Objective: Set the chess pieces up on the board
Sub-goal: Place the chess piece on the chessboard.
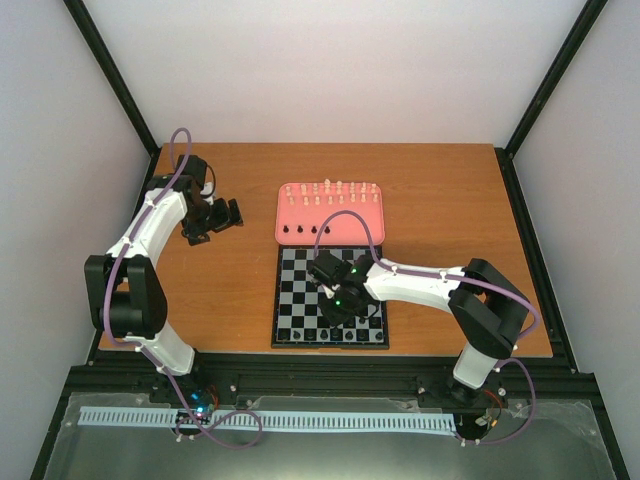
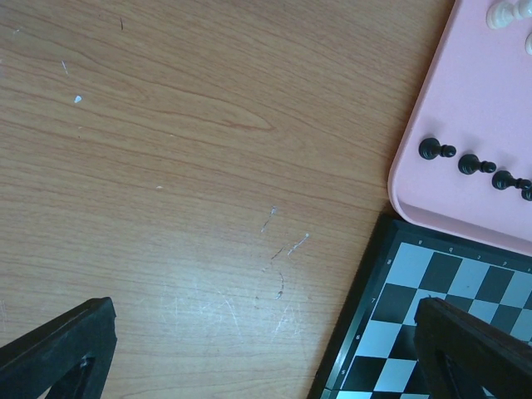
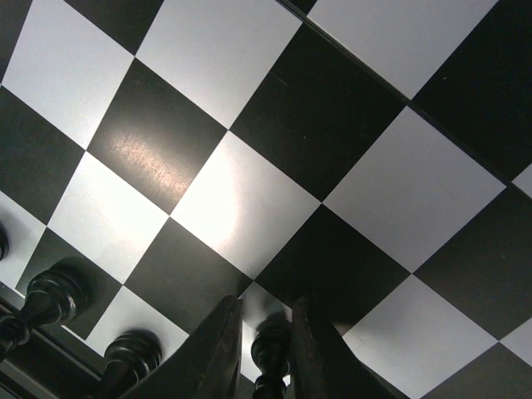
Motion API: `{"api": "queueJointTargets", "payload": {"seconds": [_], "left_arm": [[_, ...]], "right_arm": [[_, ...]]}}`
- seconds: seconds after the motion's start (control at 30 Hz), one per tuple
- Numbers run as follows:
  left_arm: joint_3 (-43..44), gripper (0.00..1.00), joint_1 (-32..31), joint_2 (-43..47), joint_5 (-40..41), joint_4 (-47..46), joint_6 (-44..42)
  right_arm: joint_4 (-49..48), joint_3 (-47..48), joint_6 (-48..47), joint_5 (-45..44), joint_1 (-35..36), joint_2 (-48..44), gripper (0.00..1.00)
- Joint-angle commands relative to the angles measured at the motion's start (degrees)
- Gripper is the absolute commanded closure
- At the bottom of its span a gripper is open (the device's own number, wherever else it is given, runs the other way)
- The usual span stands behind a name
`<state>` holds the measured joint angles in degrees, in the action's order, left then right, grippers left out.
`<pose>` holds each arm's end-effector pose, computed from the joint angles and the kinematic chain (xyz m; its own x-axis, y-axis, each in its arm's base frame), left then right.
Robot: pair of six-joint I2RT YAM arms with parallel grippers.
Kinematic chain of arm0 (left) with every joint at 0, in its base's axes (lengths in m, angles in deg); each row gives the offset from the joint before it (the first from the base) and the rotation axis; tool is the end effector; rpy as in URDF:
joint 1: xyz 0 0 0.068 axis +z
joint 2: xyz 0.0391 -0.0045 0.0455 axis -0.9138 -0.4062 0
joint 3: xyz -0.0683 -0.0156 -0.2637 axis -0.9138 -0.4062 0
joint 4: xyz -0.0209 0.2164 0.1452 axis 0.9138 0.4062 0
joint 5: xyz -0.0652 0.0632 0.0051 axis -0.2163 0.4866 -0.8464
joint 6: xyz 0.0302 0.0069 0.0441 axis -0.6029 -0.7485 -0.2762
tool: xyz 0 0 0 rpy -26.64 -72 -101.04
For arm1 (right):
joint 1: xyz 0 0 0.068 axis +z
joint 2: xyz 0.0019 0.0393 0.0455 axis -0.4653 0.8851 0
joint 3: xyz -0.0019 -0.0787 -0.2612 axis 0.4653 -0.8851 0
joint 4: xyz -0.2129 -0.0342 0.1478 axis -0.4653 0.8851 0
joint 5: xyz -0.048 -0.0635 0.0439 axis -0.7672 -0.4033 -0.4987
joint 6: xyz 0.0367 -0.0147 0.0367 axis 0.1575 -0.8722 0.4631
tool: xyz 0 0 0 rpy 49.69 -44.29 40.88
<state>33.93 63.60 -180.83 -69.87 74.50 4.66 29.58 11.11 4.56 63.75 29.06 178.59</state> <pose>0.3196 -0.0204 0.2635 -0.9111 -0.3708 -0.1799 -0.3122 0.9059 -0.2860 0.1654 0.2595 0.1689 -0.8147 -0.5554 -0.1669 -0.5790 0.7954 0.1794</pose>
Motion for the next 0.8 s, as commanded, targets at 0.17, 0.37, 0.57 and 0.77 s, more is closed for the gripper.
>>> {"api": "queueJointTargets", "payload": {"seconds": [0.17, 0.37, 0.57, 0.77], "left_arm": [[0.6, 0.00, -0.4, 2.0, 0.2, -0.5, -0.4], [1.6, 0.00, -0.3, 2.0, 0.2, -0.1, -0.5], [2.4, 0.00, -0.3, 1.6, 0.0, 0.0, -0.6], [2.7, 0.00, -0.3, 0.8, -0.4, -0.3, -0.4]], "right_arm": [[1.1, 3.0, -0.5, -2.3, 0.4, -1.3, 0.70], [3.2, 6.7, -1.3, -4.1, 0.3, -1.3, 0.66], [4.5, 11.2, -1.6, -7.2, -3.7, -1.6, 0.61], [4.9, 22.1, -4.6, -5.9, -14.5, 5.8, 0.52]]}}
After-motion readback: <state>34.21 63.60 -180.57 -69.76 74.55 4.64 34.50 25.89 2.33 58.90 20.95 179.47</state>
